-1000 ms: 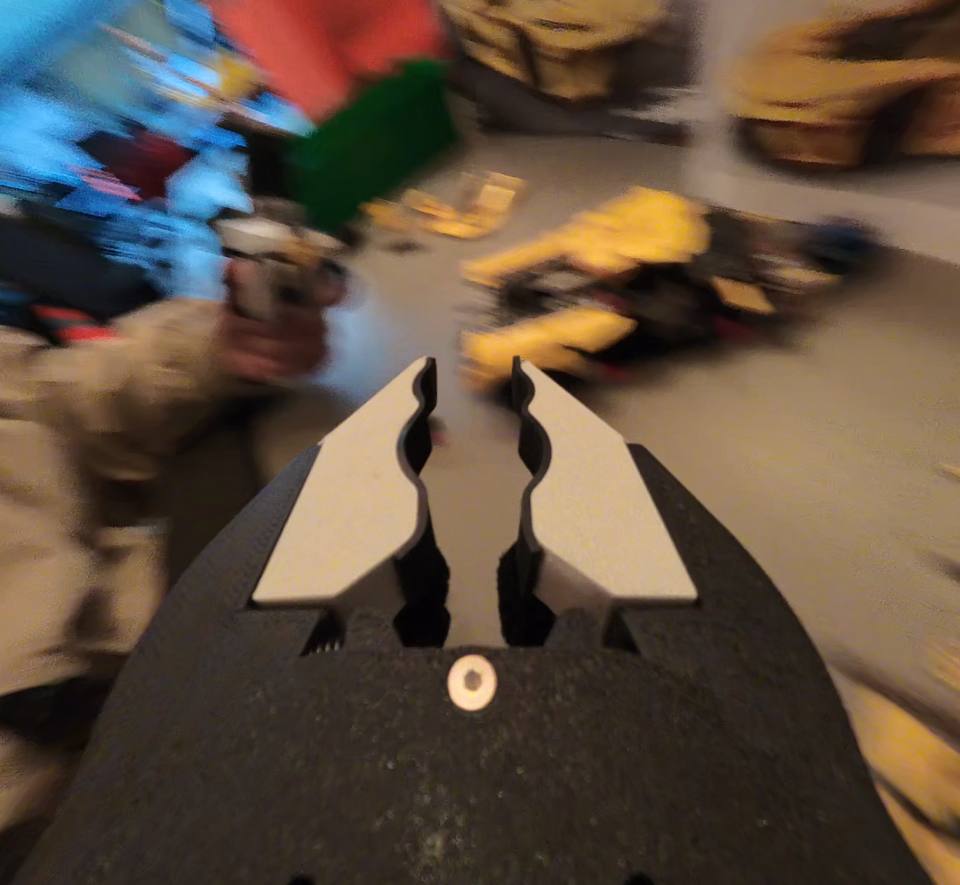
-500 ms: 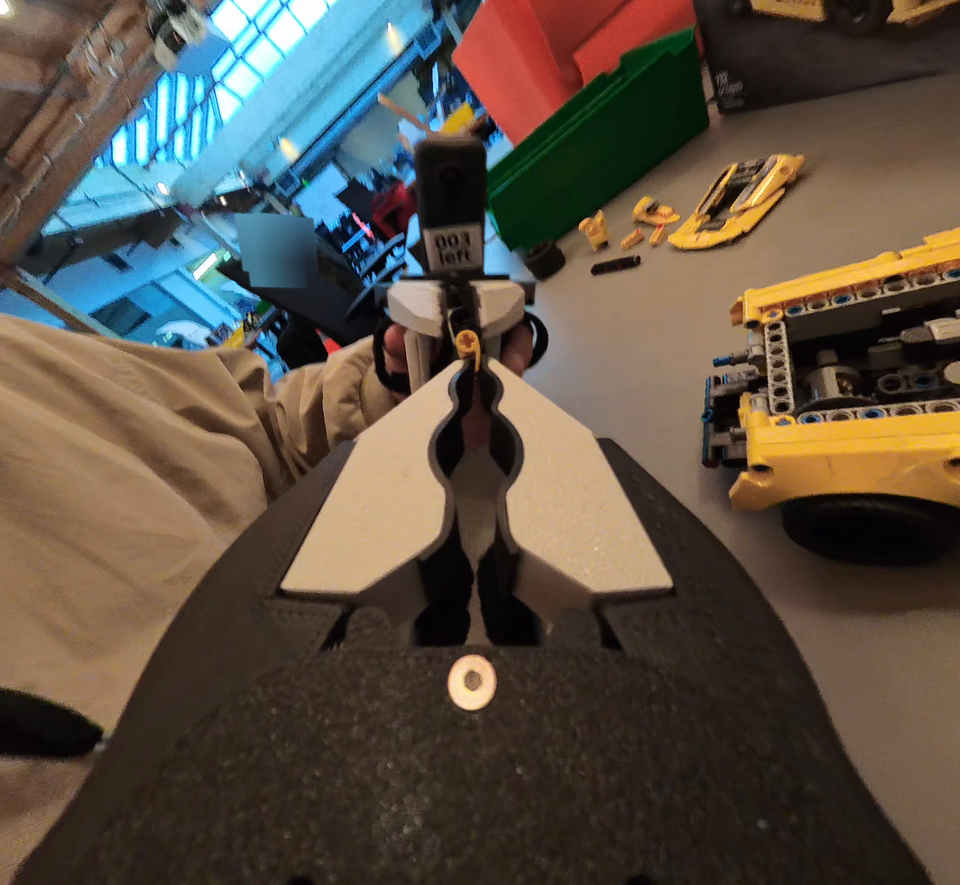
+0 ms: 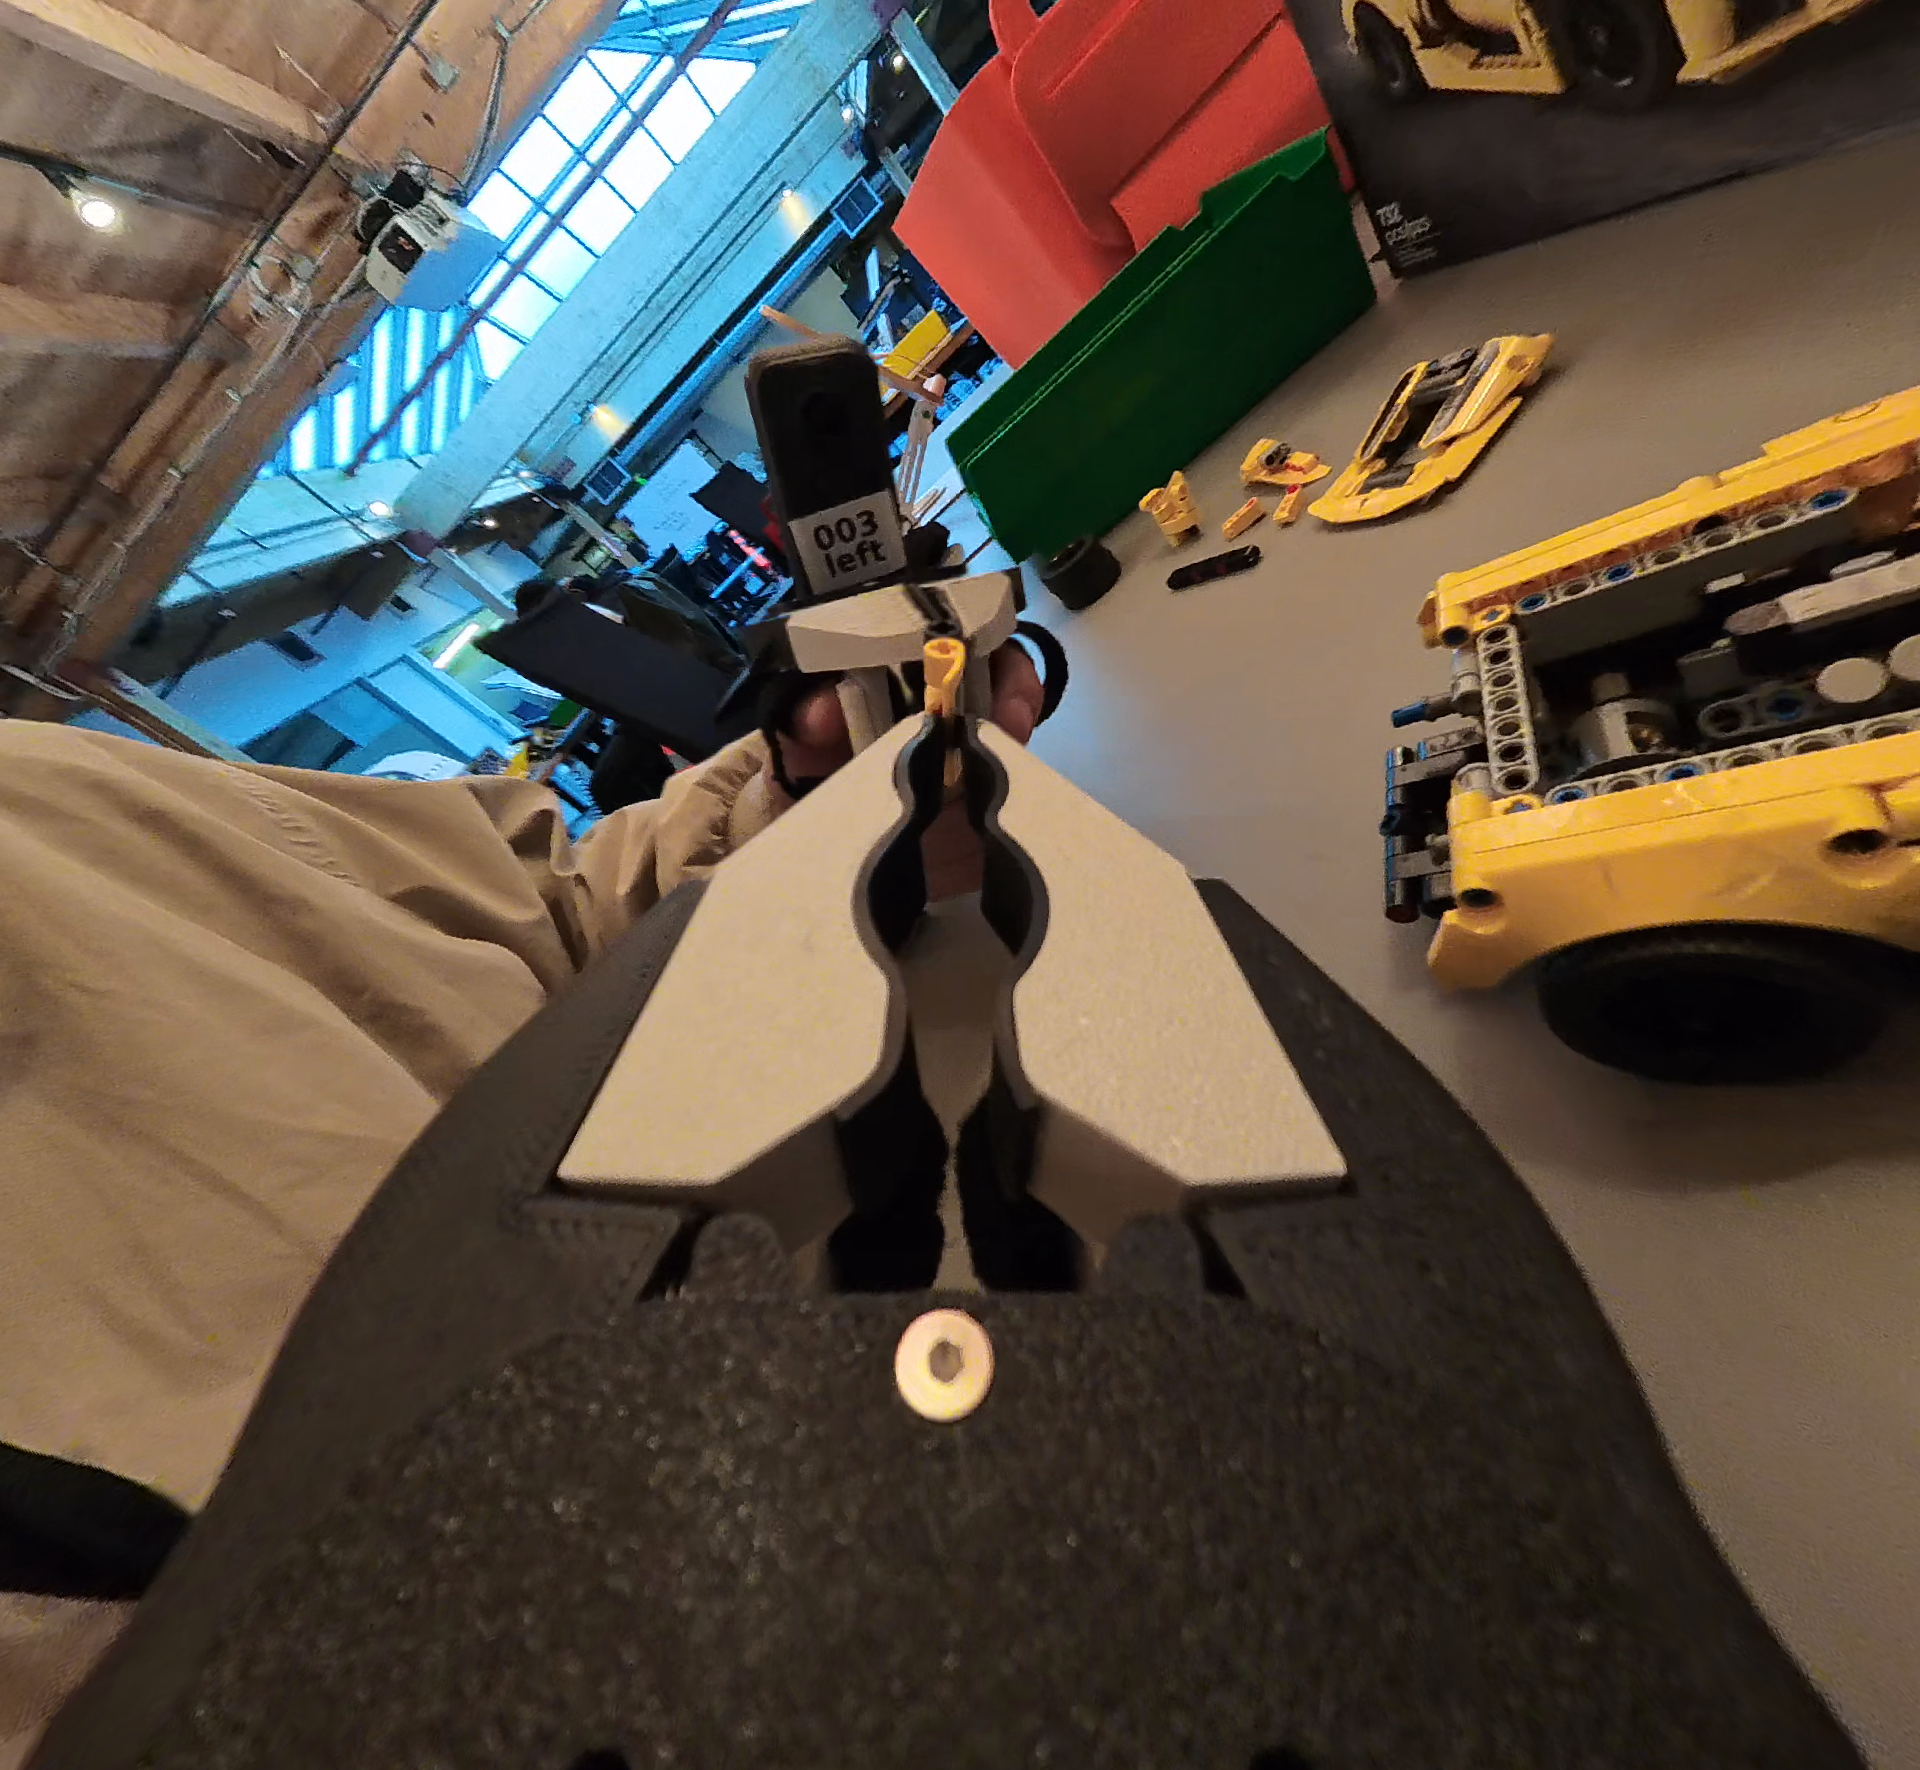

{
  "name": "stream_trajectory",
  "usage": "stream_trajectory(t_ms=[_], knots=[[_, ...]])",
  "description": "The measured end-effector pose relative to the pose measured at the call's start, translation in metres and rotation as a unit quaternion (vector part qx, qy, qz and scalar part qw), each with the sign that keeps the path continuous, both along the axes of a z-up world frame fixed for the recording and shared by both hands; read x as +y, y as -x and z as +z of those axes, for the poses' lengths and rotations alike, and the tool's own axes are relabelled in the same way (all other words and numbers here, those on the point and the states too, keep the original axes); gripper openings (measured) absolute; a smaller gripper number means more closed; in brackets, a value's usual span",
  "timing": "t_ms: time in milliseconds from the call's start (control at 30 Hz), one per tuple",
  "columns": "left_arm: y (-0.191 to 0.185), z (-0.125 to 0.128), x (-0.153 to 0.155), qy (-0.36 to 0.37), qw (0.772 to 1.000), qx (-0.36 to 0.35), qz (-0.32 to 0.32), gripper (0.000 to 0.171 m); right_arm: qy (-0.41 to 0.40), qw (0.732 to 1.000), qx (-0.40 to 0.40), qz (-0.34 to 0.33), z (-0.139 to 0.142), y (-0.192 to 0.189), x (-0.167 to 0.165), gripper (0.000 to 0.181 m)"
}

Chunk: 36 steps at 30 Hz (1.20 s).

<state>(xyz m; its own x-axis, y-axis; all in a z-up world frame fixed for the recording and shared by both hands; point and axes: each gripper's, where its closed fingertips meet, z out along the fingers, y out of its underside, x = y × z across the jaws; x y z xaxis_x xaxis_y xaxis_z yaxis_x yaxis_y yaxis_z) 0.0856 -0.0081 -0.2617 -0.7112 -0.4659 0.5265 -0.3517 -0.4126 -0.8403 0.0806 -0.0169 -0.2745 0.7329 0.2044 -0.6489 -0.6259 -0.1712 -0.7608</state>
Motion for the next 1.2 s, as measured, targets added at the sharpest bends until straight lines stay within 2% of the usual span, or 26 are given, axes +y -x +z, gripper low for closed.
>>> stream_trajectory(t_ms=[100,433,600,633,667,700,733,767,800,867,933,1033,1100,1167,1200], knots=[[-0.001,0.001,-0.001,-0.037,0.999,-0.017,0.018,0.000,0.010,0.999,-0.042,-0.016,0.000,-0.003,-0.001,0.000],[-0.002,-0.014,-0.003,-0.176,0.982,-0.051,0.053,0.000,0.037,0.998,-0.052,-0.017,-0.010,-0.011,-0.004,0.000],[0.000,-0.014,-0.005,-0.198,0.977,-0.061,0.046,0.000,0.036,0.998,-0.055,-0.008,-0.009,-0.011,-0.007,0.000],[-0.002,-0.013,0.003,-0.197,0.977,-0.059,0.061,0.000,0.042,0.998,-0.050,-0.027,-0.010,-0.018,-0.010,0.000],[-0.010,-0.006,0.034,-0.180,0.974,-0.054,0.125,0.000,0.020,0.996,-0.044,-0.071,-0.003,-0.041,-0.025,0.000],[-0.012,0.003,0.070,-0.135,0.977,-0.040,0.162,0.000,-0.006,0.995,-0.010,-0.095,0.006,-0.065,-0.050,0.000],[-0.009,0.015,0.092,-0.098,0.977,-0.053,0.183,0.000,-0.023,0.993,0.003,-0.120,0.010,-0.082,-0.069,0.000],[-0.006,0.019,0.088,-0.112,0.976,-0.068,0.177,0.000,-0.018,0.992,-0.008,-0.123,0.009,-0.083,-0.073,0.000],[-0.002,0.015,0.065,-0.139,0.977,-0.078,0.139,0.000,-0.023,0.994,-0.015,-0.109,0.011,-0.076,-0.067,0.000],[0.003,-0.008,0.018,-0.194,0.977,-0.058,0.058,0.000,-0.011,0.996,-0.033,-0.080,0.010,-0.066,-0.054,0.000],[0.002,-0.018,0.004,-0.210,0.975,-0.055,0.044,0.000,-0.017,0.997,-0.041,-0.062,0.013,-0.059,-0.050,0.000],[-0.001,-0.048,-0.003,-0.206,0.978,0.021,0.013,0.000,0.035,0.994,-0.070,-0.074,-0.008,-0.055,-0.043,0.000],[0.000,-0.072,-0.008,-0.253,0.966,0.053,-0.009,0.000,0.019,0.998,-0.034,-0.059,-0.008,-0.047,-0.037,0.000],[0.000,-0.085,-0.008,-0.305,0.951,0.047,-0.001,0.000,-0.002,0.999,0.004,-0.033,-0.003,-0.039,-0.033,0.000],[0.001,-0.090,-0.009,-0.322,0.945,0.047,-0.004,0.000,0.003,0.999,-0.003,-0.037,-0.005,-0.039,-0.031,0.000]])
